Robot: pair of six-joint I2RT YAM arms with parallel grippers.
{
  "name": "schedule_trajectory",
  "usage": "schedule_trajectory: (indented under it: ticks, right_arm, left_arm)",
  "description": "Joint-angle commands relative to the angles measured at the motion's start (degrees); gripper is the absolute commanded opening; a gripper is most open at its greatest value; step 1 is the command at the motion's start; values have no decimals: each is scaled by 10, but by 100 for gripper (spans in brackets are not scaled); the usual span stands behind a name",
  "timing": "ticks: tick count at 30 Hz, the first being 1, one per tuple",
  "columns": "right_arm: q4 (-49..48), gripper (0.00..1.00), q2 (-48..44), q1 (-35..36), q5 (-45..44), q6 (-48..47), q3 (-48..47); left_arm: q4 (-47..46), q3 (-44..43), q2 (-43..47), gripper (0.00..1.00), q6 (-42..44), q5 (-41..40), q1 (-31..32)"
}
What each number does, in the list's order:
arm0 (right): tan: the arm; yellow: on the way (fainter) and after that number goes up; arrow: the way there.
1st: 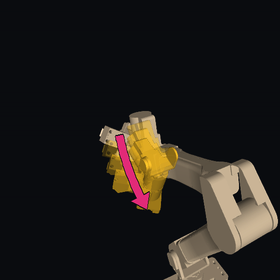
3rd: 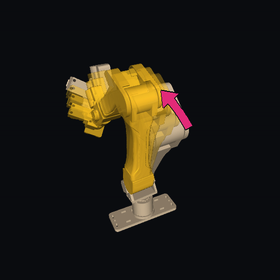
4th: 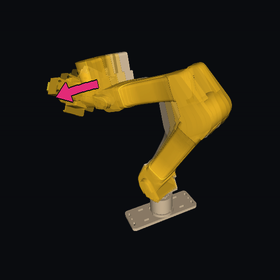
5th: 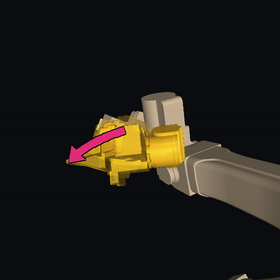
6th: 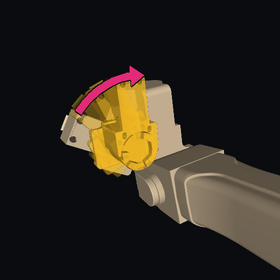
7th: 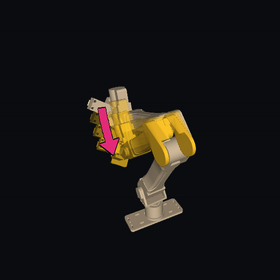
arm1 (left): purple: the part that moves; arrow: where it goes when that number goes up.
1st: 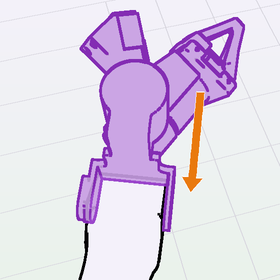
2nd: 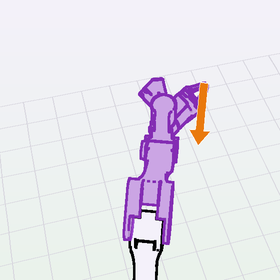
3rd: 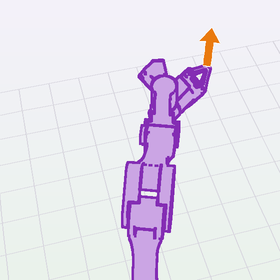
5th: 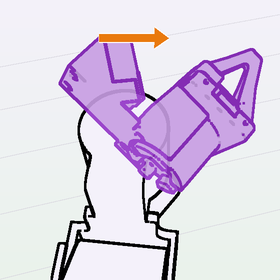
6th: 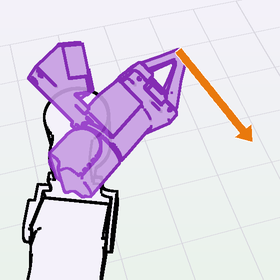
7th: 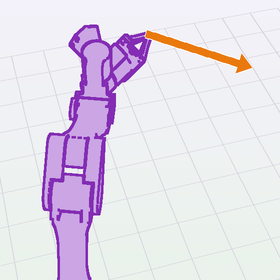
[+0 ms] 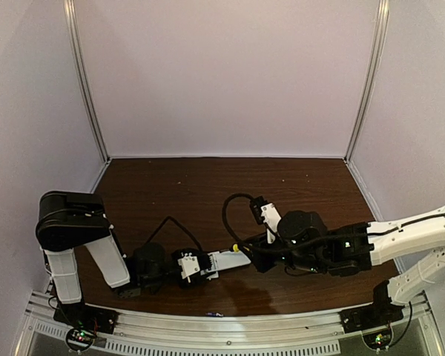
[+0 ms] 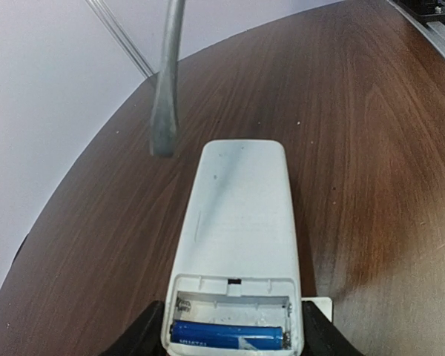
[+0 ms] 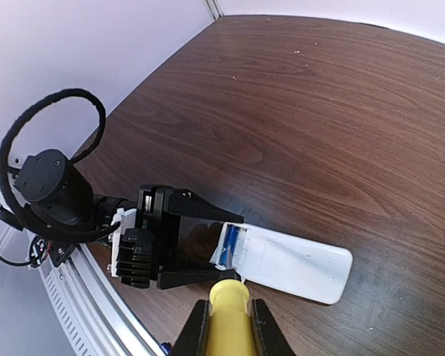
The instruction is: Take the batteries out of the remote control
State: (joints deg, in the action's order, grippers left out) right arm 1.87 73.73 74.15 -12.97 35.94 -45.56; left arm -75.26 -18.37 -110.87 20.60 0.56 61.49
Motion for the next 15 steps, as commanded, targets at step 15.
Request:
schedule_trajectory:
  ticks: [15]
  right_arm:
    - [-111,0,68,-43,85,25,13]
  left_arm:
    - [-87,1,8,0,13,19,-3]
